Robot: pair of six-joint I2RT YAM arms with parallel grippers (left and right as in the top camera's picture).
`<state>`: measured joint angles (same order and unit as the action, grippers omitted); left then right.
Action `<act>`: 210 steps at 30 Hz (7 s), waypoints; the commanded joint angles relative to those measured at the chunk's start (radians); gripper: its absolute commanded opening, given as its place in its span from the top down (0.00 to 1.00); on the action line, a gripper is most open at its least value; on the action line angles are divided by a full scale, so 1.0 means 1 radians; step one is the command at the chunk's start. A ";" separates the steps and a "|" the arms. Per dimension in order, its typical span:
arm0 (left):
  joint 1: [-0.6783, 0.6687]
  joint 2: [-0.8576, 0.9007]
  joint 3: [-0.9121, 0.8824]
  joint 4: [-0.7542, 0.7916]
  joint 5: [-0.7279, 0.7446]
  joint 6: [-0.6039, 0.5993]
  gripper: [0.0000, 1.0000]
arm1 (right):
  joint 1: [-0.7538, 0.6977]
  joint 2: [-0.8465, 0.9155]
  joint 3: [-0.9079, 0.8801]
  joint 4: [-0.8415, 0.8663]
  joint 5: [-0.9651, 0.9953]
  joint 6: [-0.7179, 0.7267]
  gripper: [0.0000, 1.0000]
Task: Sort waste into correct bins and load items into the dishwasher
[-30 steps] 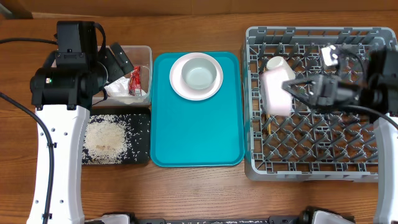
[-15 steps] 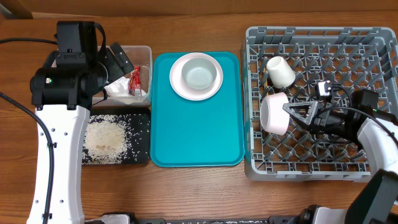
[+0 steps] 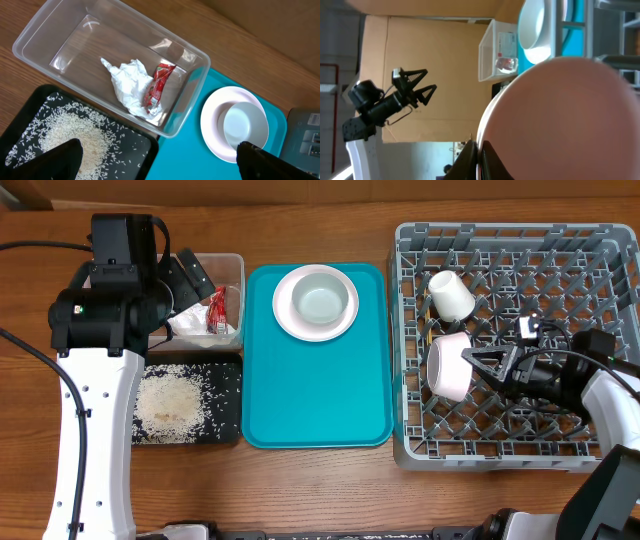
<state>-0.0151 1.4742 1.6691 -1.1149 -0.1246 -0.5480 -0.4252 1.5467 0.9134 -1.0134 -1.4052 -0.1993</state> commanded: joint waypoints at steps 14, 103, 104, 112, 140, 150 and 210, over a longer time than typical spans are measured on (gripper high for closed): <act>0.002 0.005 0.014 0.000 -0.006 -0.006 0.00 | -0.148 0.002 0.029 -0.148 0.306 -0.020 0.53; 0.002 0.005 0.014 0.000 -0.006 -0.006 0.00 | 1.049 0.425 0.840 0.179 1.229 0.506 0.96; 0.002 0.005 0.014 0.000 -0.006 -0.006 0.00 | 1.053 0.444 0.840 0.190 1.233 0.505 0.96; 0.002 0.005 0.014 0.000 -0.006 -0.006 0.00 | 1.061 0.578 0.840 0.233 1.300 0.505 0.96; 0.002 0.005 0.014 0.000 -0.006 -0.006 0.00 | 1.061 0.625 0.695 0.347 1.397 0.506 0.96; 0.002 0.005 0.014 0.000 -0.006 -0.006 0.00 | 1.065 0.625 0.695 0.212 1.349 0.506 0.89; 0.002 0.005 0.014 0.000 -0.006 -0.006 0.00 | 1.184 0.330 0.332 0.554 1.360 0.501 0.52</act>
<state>-0.0151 1.4742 1.6691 -1.1152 -0.1246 -0.5480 0.7490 1.8751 1.2804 -0.4934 -0.0582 0.3061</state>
